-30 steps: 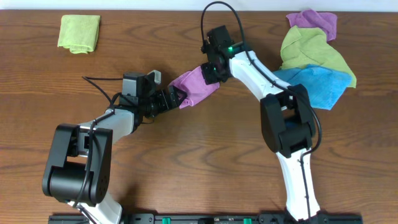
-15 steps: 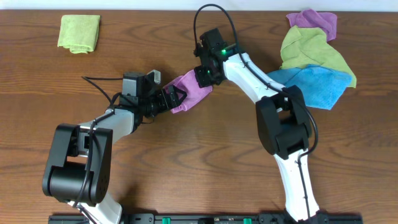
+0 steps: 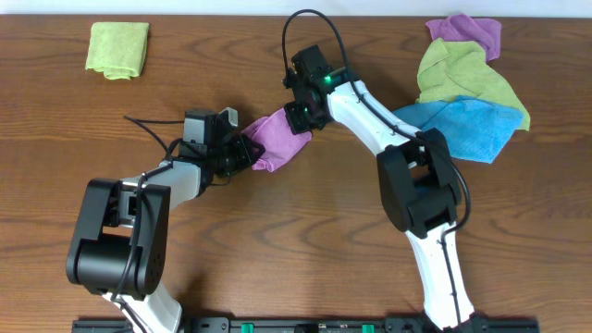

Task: Fold the cloth
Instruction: 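Grasp the pink cloth with the left gripper from the right gripper, then carry the pink cloth with the left gripper onto the lime-green cloth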

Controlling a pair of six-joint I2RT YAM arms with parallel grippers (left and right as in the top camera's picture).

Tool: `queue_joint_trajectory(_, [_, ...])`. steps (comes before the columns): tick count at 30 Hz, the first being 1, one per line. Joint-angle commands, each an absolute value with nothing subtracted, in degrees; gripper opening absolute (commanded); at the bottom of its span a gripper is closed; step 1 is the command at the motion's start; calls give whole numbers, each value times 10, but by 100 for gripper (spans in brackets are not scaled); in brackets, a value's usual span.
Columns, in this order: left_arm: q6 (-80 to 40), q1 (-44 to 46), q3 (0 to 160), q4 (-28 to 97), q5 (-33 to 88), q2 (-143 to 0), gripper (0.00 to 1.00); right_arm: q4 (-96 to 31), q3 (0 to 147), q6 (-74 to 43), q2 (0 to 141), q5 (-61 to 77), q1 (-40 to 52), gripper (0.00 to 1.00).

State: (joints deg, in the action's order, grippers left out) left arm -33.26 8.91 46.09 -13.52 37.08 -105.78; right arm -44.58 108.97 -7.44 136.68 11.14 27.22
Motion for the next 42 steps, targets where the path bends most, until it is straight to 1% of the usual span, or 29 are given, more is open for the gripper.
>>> queue_joint_trajectory(1, [-340,90,462,-136,369,-1065,6,-458,1091,-83,1371,114,266,1])
queue_joint_trajectory(7, [-370,88,475,-166,378,-1061,6,-500,1113,-81,1326,51,234,1])
queue_joint_trajectory(11, [-380,68,533,-179,388,-1049,6,-520,1114,-81,1275,36,206,1])
queue_joint_trajectory(14, [-400,34,597,-179,390,-1044,6,-538,1114,-76,1235,36,189,1])
queue_joint_trajectory(19, [-531,-48,683,-201,350,-1044,6,-568,1114,-76,1178,36,178,1])
queue_joint_trajectory(22, [-558,-93,702,-246,340,-1044,6,-578,1114,-76,1157,38,180,1])
queue_joint_trajectory(29, [-620,-183,710,-268,275,-1052,6,-580,1114,-66,1150,47,196,1])
queue_joint_trajectory(31, [-651,-204,714,-288,275,-1065,6,-578,1114,-66,1150,47,200,1])
queue_joint_trajectory(34, [-654,-226,740,-309,299,-1101,5,-581,1114,-66,1150,47,201,1])
queue_joint_trajectory(37, [-654,-238,804,-310,349,-1170,6,-575,1114,-68,1150,47,202,1])
queue_joint_trajectory(42, [-652,-239,891,-316,357,-1261,6,-580,1114,-69,1150,46,202,1])
